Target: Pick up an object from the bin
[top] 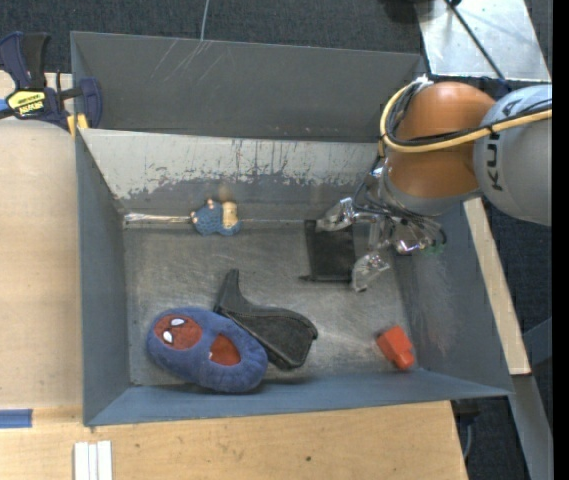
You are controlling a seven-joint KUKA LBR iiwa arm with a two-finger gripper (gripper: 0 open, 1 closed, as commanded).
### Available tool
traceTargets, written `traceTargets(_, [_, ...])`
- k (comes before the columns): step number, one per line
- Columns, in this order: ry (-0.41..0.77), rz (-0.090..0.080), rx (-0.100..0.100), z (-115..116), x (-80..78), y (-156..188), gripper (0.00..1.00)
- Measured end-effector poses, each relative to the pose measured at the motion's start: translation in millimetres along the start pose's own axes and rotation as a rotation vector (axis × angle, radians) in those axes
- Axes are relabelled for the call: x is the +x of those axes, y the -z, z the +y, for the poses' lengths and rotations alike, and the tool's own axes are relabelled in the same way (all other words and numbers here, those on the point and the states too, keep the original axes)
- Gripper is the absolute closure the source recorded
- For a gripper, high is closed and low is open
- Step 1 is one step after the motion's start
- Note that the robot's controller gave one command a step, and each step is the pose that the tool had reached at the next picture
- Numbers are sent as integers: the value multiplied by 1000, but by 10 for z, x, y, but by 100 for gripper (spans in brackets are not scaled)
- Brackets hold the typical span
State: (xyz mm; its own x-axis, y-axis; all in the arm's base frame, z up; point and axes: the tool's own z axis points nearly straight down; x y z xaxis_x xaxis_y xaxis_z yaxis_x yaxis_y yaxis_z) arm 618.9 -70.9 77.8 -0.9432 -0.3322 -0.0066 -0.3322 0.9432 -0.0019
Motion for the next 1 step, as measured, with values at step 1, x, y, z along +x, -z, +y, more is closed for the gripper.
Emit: traceTargets(1, [-4, -1, 0, -11, -8, 7, 0])
